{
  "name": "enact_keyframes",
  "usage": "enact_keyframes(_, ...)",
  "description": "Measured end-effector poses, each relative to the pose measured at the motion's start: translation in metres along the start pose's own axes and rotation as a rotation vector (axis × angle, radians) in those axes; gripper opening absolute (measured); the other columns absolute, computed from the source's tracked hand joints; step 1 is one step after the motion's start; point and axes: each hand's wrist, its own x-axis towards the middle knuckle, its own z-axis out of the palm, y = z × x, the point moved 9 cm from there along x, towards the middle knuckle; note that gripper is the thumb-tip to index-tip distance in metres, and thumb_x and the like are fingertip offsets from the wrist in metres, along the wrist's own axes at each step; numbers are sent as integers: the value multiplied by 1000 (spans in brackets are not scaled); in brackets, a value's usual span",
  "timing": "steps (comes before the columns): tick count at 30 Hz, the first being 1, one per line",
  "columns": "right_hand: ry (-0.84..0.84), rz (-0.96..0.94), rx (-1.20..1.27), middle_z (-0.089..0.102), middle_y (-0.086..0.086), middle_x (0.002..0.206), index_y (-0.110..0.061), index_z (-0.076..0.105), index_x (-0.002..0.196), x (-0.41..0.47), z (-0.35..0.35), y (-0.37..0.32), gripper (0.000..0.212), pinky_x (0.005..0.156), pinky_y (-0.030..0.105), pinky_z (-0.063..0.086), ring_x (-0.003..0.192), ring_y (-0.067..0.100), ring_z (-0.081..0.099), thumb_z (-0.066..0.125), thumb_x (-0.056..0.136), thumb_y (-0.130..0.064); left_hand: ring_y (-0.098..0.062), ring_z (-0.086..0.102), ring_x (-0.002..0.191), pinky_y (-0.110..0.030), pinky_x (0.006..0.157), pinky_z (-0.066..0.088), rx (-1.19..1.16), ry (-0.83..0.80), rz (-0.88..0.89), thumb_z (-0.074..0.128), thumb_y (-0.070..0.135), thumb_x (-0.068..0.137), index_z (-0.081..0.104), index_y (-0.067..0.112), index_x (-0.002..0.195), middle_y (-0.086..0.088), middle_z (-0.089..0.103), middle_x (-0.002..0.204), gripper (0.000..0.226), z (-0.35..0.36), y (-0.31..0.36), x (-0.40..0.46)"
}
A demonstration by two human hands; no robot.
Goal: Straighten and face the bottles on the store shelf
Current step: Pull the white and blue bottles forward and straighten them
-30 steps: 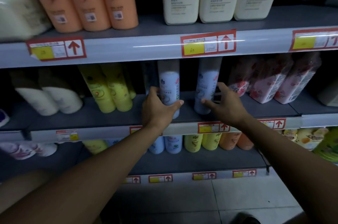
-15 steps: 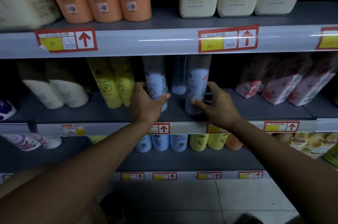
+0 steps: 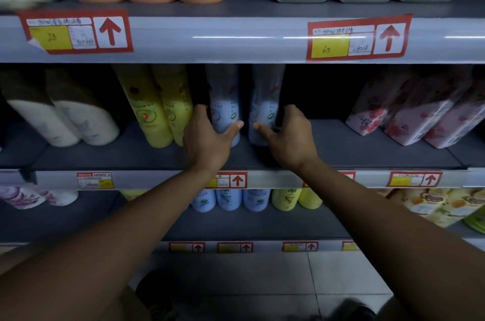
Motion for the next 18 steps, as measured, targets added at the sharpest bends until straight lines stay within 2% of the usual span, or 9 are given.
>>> enact_keyframes(6,11,41,24,65,9,108,-12,55,107,3,7,2,55,80,44,56,98,25,64,78,78,-53,-18,66,81,-41,67,56,21,28,22,78,61,71,53,15,96,2,66,90,58,2,3,1)
enact_keyframes(11,13,41,18,66,8,108,-13,55,108,3,5,1,56,80,42,57,98,24,65,78,78,-54,-20,66,83,-42,66,55,38,22,10,78,63,70,52,15,95,0,67,91,60,5,4,3)
enact_keyframes(18,10,28,12,66,7,104,-16,50,98,0,3,-3,46,73,35,53,93,22,65,77,82,-49,-23,65,82,-42,65,54,46,38,0,80,66,67,53,13,93,-2,66,89,65,5,7,3)
